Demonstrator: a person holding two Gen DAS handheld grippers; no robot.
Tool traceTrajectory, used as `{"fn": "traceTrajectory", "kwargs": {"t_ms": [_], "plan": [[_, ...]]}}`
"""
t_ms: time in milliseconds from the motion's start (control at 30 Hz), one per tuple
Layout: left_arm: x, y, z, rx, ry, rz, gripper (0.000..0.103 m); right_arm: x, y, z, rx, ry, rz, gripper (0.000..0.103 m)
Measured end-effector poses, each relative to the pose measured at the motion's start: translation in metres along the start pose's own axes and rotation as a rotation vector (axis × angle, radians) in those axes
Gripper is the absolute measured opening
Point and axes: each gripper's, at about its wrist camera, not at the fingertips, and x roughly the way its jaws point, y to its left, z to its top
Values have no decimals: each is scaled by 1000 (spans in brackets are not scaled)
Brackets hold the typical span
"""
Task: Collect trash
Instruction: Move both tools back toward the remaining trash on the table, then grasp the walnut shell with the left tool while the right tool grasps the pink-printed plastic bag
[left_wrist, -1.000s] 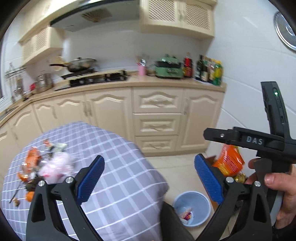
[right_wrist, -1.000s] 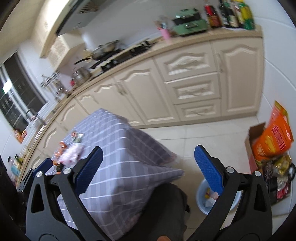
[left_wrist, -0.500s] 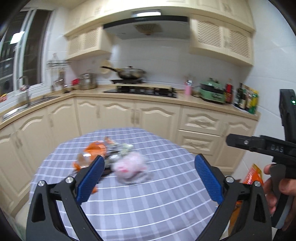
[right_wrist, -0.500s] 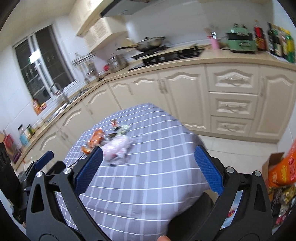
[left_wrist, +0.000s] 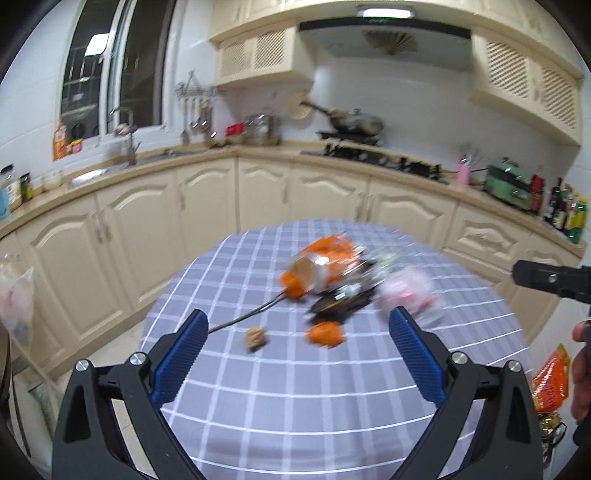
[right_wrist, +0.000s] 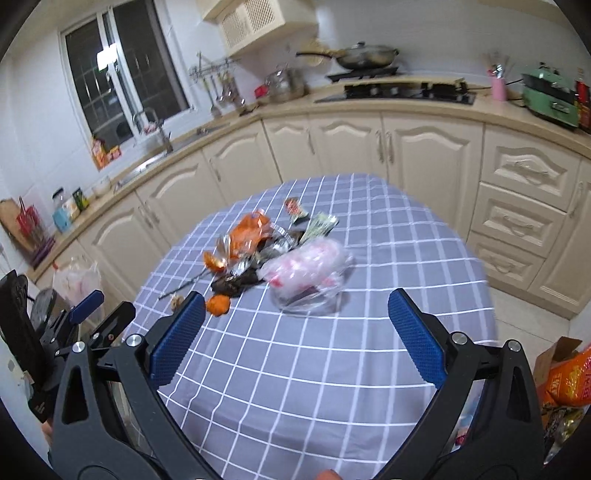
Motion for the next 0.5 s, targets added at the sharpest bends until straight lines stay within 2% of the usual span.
{"fn": "traceTrajectory", "kwargs": {"t_ms": [167,300,500], "plan": [[37,29,-14,-30,92,52,96,40,6,-5,-13,68,2,97],[66,37,-16,4,157,76,96,68,4,-5,-9,106,-1,97],[100,34,-15,38,256,31,96,109,5,-1,2,153,-26,97]]}}
